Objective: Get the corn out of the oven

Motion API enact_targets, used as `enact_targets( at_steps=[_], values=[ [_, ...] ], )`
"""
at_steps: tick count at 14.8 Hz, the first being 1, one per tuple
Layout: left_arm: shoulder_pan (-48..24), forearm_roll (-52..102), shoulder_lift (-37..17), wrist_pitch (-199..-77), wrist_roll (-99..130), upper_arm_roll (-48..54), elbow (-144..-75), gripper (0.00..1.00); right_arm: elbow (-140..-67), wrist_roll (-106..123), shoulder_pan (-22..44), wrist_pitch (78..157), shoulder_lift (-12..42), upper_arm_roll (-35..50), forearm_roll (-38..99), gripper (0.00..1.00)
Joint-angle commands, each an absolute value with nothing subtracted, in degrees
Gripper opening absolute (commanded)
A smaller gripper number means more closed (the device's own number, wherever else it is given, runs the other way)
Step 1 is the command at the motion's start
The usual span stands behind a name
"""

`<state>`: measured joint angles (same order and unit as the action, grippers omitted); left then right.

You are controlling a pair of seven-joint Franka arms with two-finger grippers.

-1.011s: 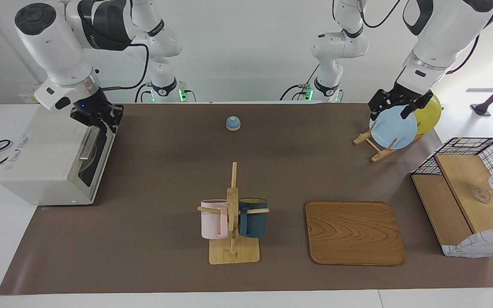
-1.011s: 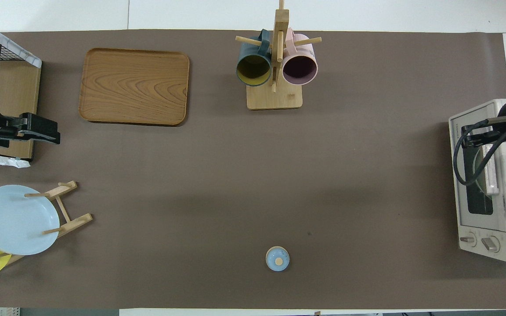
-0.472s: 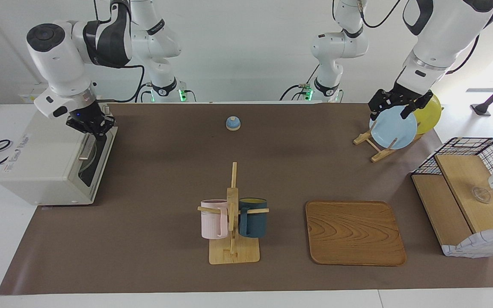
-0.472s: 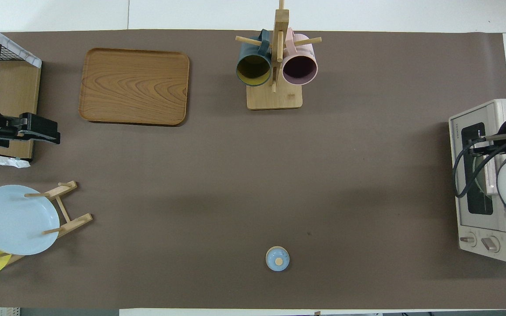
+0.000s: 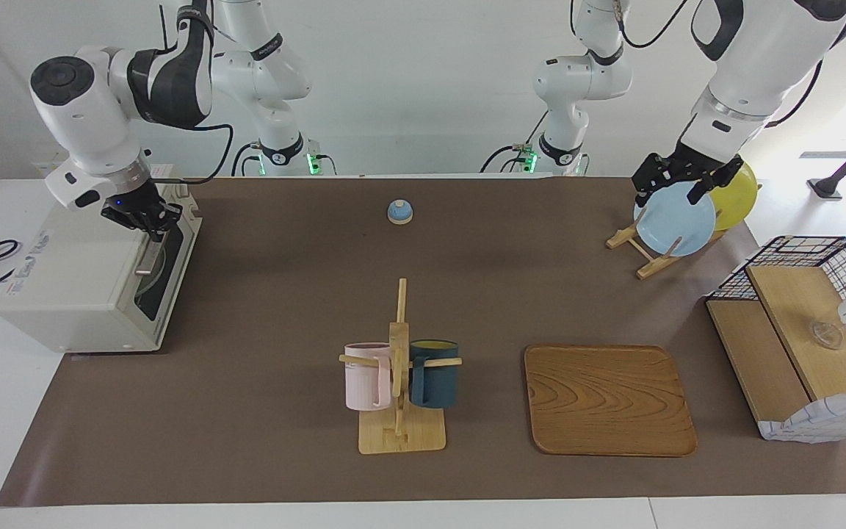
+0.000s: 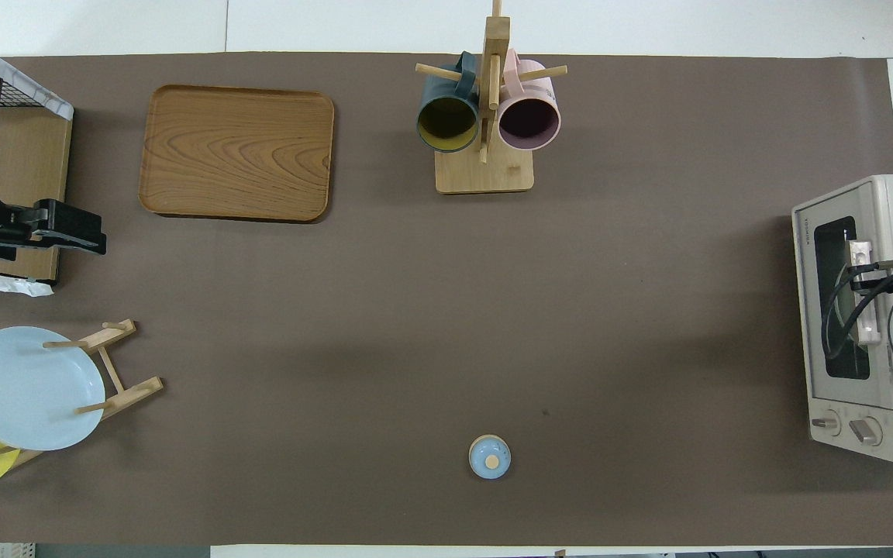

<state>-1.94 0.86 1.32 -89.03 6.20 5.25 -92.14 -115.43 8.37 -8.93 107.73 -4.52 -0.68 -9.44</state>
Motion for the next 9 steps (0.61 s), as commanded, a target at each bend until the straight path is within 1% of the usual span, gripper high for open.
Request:
enact_targets(
  at_steps=[1,9],
  values=[
    [-1.0,1.6,1.8,-88.1,5.8,5.8,-92.1,1.00,-117.4,10.6,-10.5,109.1,-5.7,-0.3,-10.1,0.00],
    [-1.0,1.6,1.8,-88.1,5.8,5.8,-92.1,1.00,-119.4,10.6,-10.7,110.0,-5.7,-0.3,-10.1,0.00]
  ],
)
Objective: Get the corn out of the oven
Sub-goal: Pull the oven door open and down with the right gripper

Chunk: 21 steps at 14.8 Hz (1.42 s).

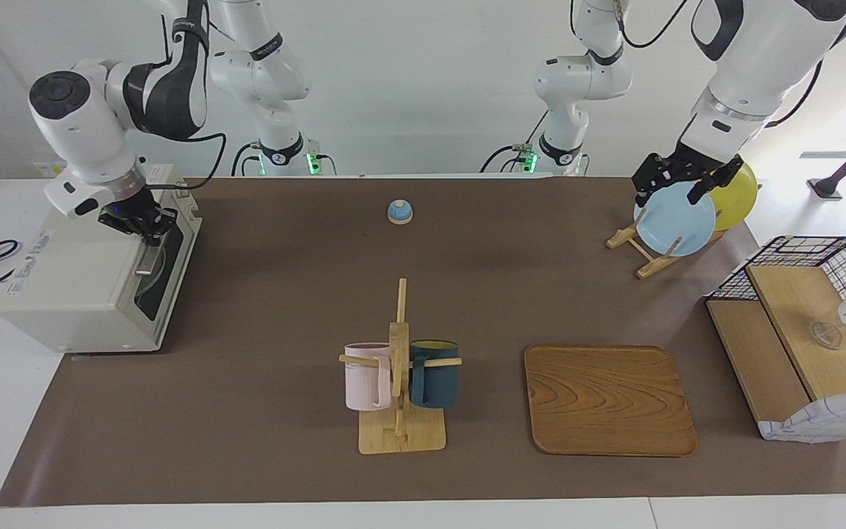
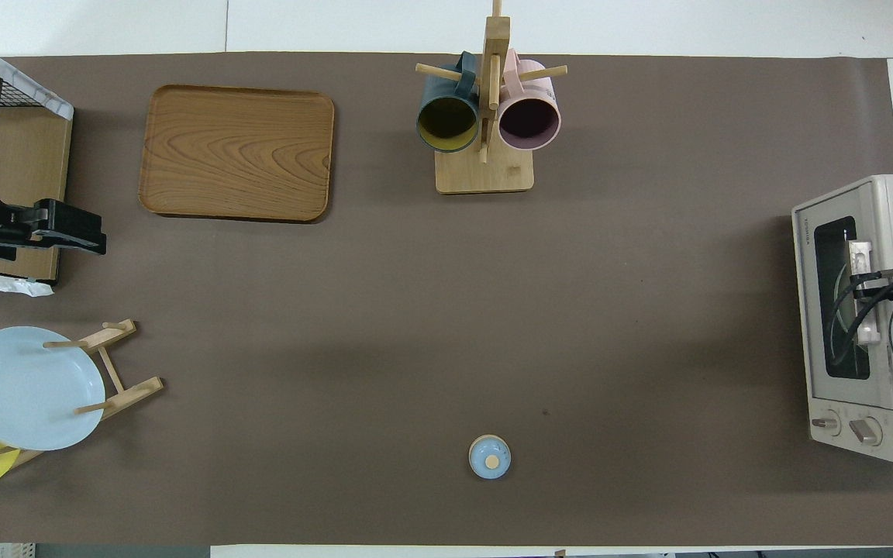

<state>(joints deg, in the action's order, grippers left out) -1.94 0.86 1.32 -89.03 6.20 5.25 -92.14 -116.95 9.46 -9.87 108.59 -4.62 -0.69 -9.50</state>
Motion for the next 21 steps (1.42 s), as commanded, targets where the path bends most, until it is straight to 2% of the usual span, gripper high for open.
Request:
enact_targets(
  at_steps=[1,8,11,21],
  values=[
    [-1.0,1.6,1.8,-88.1,5.8,5.9,-92.1,1.00,-119.8,10.7,-10.7,110.3,-5.7,-0.2,-10.0,0.00],
    [-1.0,1.6,1.8,-88.1,5.8,5.8,-92.1,1.00,-122.0,9.5,-9.4,112.6,-4.8,0.0,-7.1,0.00],
    [-1.0,1.6,1.8,-88.1,5.8,5.9,-92.1,1.00,-123.3,9.5,-8.7,115.9,-4.3,0.0,-5.7,0.00],
    [-1.0,1.6,1.8,-88.1,5.8,5.9,-92.1,1.00,-126.6,8.1,-5.9,126.6,2.0,0.1,-3.6,0.00]
  ],
)
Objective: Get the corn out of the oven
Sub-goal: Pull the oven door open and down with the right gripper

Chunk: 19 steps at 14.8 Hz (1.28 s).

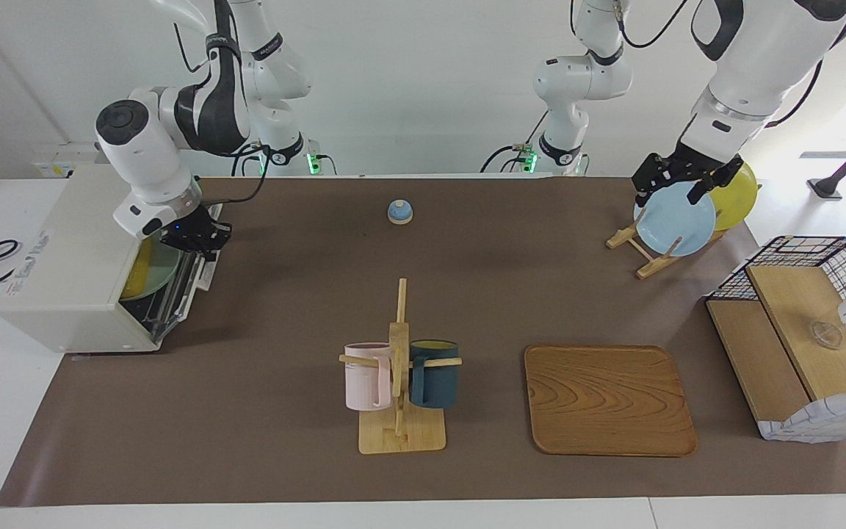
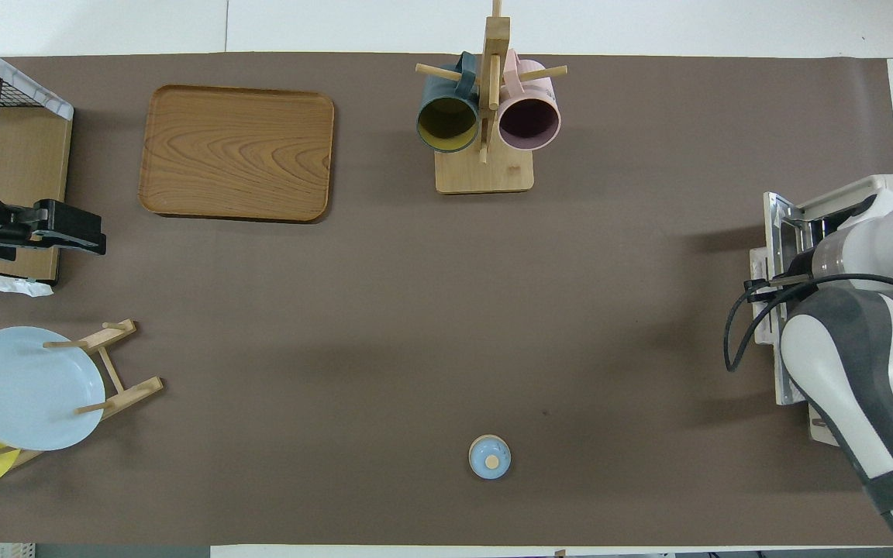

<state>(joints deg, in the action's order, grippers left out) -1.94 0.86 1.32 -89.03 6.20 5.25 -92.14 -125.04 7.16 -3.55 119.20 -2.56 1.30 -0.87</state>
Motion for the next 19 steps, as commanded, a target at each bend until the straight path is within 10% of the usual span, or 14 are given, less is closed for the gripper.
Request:
enact_targets(
  at_steps=[1,19],
  values=[
    [-1.0,1.6,1.8,-88.1,5.8,5.8,-92.1,1.00,-127.5,7.7,-5.6,128.7,2.2,0.1,-3.6,0.00],
    [-1.0,1.6,1.8,-88.1,5.8,5.9,-92.1,1.00,-134.2,1.2,-0.9,138.4,4.9,0.4,-2.5,0.00]
  ],
)
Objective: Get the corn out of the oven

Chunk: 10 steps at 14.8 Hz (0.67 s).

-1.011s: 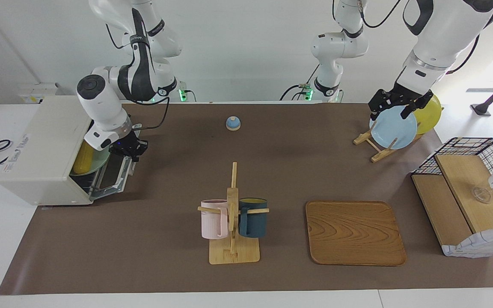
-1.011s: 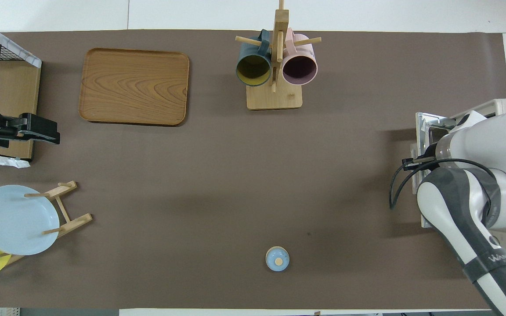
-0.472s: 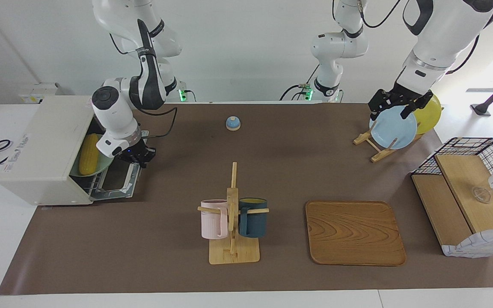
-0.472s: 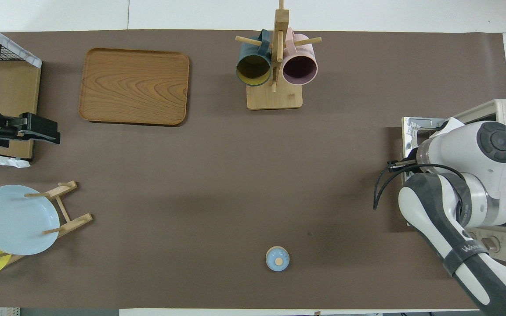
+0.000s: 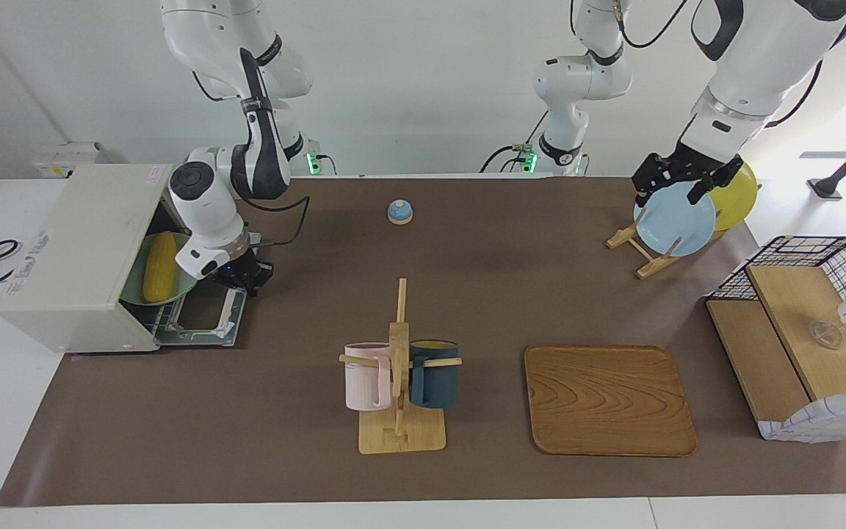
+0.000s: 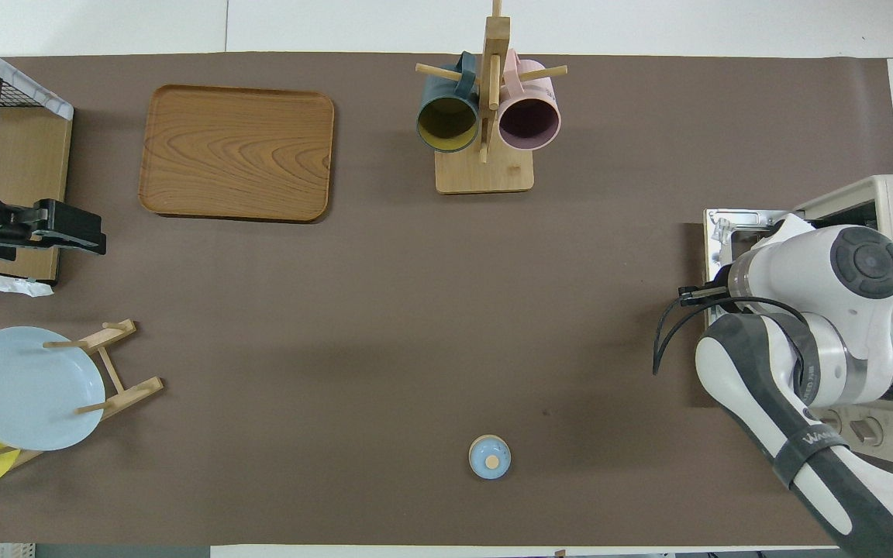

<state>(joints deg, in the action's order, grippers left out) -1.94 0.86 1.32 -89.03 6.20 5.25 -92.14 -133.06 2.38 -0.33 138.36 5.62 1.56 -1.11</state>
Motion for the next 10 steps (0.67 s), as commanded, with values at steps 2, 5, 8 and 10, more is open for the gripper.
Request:
enact_targets(
  at_steps=[2,5,8,10],
  values=[
    [-1.0,1.6,1.8,-88.1,5.8,5.9,-92.1,1.00,-134.1,-0.8,1.4,138.4,5.1,0.4,0.1,0.00],
    [-1.1,1.6,1.8,-88.1,5.8,5.9,-92.1,1.00,-134.0,-1.8,6.0,138.0,4.9,0.4,7.8,0.00],
    [-0.9,1.6,1.8,-88.1,5.8,5.8,-92.1,1.00,-131.7,-2.2,7.8,135.0,4.1,0.4,9.4,0.00],
    [-0.9,1.6,1.8,-88.1,5.8,5.7,-92.1,1.00,-126.2,-2.4,7.0,126.2,3.7,0.0,8.2,0.00]
  ],
)
